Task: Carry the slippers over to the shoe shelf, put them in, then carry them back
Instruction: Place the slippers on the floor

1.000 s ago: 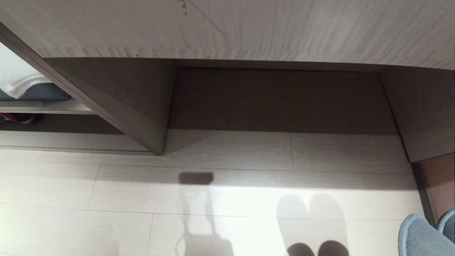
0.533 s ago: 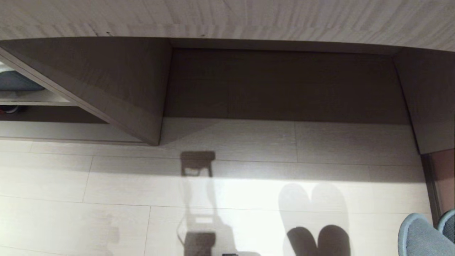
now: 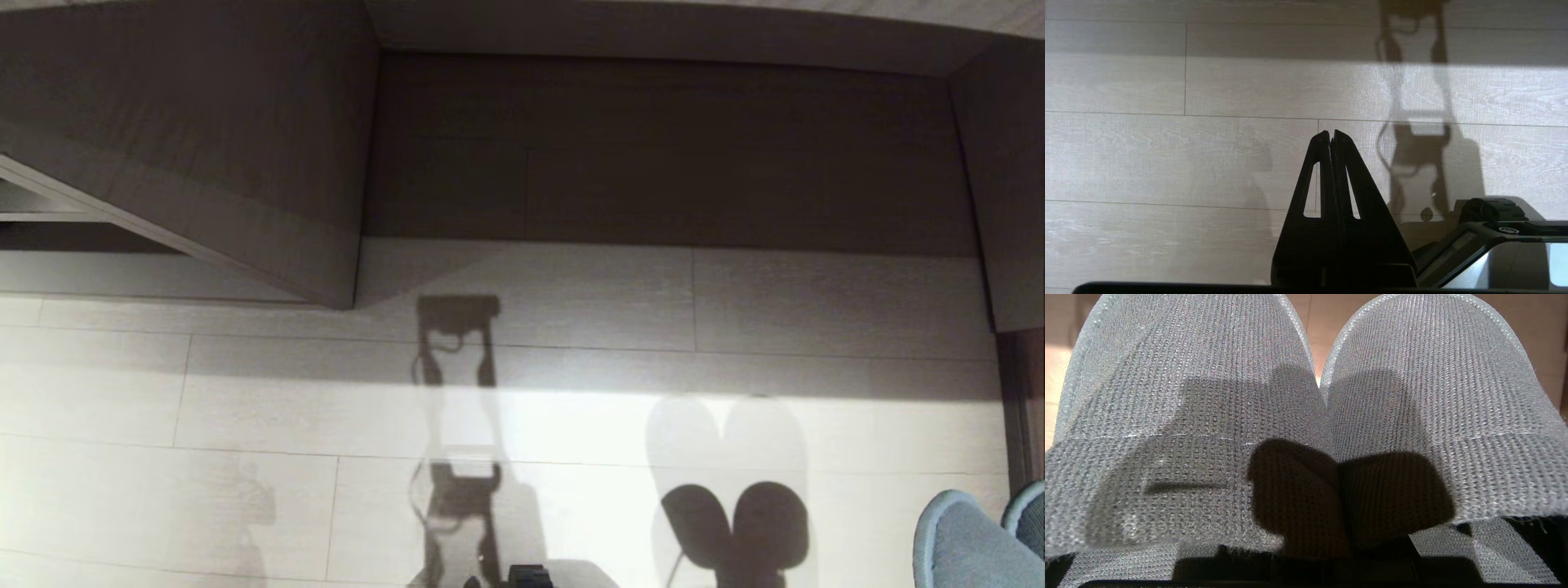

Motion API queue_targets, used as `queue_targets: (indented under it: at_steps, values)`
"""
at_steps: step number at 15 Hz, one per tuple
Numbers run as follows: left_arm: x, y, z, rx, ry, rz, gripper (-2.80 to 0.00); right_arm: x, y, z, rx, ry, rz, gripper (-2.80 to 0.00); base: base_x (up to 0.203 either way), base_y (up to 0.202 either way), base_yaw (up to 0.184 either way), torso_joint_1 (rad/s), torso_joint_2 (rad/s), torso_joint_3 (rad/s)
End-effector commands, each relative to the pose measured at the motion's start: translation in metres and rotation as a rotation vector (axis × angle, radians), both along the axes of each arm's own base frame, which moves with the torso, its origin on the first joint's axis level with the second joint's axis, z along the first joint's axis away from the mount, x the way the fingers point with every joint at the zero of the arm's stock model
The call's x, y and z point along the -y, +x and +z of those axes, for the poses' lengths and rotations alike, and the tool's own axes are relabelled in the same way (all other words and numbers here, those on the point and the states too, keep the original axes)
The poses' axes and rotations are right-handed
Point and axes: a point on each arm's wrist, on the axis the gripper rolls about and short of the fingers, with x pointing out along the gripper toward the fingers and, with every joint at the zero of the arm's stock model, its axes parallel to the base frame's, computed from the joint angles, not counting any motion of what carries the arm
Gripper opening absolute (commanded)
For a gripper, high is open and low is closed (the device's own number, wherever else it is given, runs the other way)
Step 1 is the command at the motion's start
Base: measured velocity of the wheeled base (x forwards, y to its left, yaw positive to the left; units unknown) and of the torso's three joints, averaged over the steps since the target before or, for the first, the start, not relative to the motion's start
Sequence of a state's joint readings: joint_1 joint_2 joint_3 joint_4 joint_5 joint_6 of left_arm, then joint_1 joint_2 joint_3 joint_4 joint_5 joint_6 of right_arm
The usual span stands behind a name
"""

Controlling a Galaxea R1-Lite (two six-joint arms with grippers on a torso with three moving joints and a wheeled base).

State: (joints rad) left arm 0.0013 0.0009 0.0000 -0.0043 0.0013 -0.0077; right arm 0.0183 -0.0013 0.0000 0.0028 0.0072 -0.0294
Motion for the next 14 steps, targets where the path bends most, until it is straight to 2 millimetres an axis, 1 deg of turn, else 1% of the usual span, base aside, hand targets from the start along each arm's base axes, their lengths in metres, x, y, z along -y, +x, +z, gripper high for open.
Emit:
queue_targets:
  at_steps: [1, 14]
  values:
    - [0.0, 0.0001, 0.0, 0.0, 0.0, 0.001, -2.8, 0.0, 0.0, 0.0, 0.0, 0.0, 0.001, -2.8, 0.0, 0.0, 0.0, 0.002, 0.0, -0.203]
    - [0.0, 0.0001, 0.0, 0.0, -0.002, 0.001, -2.8, 0.0, 0.0, 0.0, 0.0, -0.001, 0.001, -2.8, 0.0, 0.0, 0.0, 0.003, 0.0, -0.198]
